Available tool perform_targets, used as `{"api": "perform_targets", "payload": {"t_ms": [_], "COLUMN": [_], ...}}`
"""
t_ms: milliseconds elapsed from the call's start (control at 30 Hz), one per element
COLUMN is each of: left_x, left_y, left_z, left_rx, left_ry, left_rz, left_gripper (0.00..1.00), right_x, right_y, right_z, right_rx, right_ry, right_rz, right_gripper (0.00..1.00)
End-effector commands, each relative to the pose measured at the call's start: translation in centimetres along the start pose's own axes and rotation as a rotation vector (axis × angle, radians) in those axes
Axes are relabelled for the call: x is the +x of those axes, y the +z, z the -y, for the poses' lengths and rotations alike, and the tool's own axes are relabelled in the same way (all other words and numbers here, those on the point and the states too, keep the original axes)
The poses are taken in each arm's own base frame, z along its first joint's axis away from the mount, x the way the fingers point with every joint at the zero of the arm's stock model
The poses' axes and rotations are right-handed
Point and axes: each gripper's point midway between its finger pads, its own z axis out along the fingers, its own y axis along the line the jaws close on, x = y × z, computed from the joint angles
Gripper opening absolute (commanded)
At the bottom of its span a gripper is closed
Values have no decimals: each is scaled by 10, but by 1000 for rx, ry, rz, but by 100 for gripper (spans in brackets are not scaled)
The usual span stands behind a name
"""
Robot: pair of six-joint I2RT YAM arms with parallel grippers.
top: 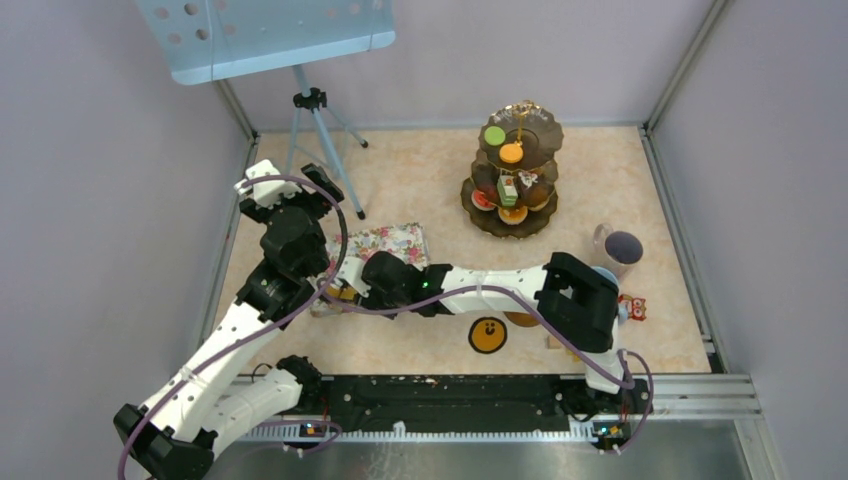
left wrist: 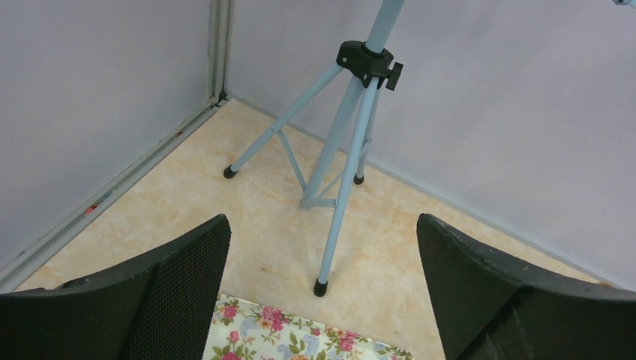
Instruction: Serve the afternoon tea
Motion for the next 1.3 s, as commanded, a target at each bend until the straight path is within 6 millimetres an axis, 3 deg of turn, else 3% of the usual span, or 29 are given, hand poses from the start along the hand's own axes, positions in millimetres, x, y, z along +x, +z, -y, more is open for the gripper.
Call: {"api": "perform_targets", "payload": {"t_ms": [0, 133, 233, 367, 567, 700, 800, 933, 1100, 1267], "left_x": [-8, -8, -9, -11, -12, -10, -8, -6, -3, -3], "left_y": [1, 2, 1, 1, 0, 0, 1, 2, 3, 3], "left_z": [3, 4, 2, 1, 1, 2, 3, 4, 6, 6], "left_rx": [8, 6, 0, 0, 3, 5, 8, 10, 14, 15], "left_ry": [-20, -19, -21, -26, -31, -29, -24, -20, -17, -17], "left_rz": [17, 17, 20, 24, 25, 22, 16, 11, 6, 4], "left_gripper": [99, 99, 99, 99, 99, 99, 99, 99, 99, 99], "right_x": [-23, -43, -61, -50, -32, -19, 5, 43, 77, 78], "right_y": [-12, -36, -70, -123, -245, -331, -368, -389, -391, -379], "right_z": [14, 27, 51, 96, 164, 188, 203, 218, 236, 252], "right_rx": [92, 155, 240, 359, 636, 825, 966, 1064, 1114, 1097], "right_ry": [25, 73, 154, 281, 407, 446, 476, 522, 602, 622], "right_rz": [70, 192, 317, 403, 489, 544, 492, 400, 325, 327], "right_gripper": [28, 17, 6, 1, 1, 1, 2, 3, 4, 4]}}
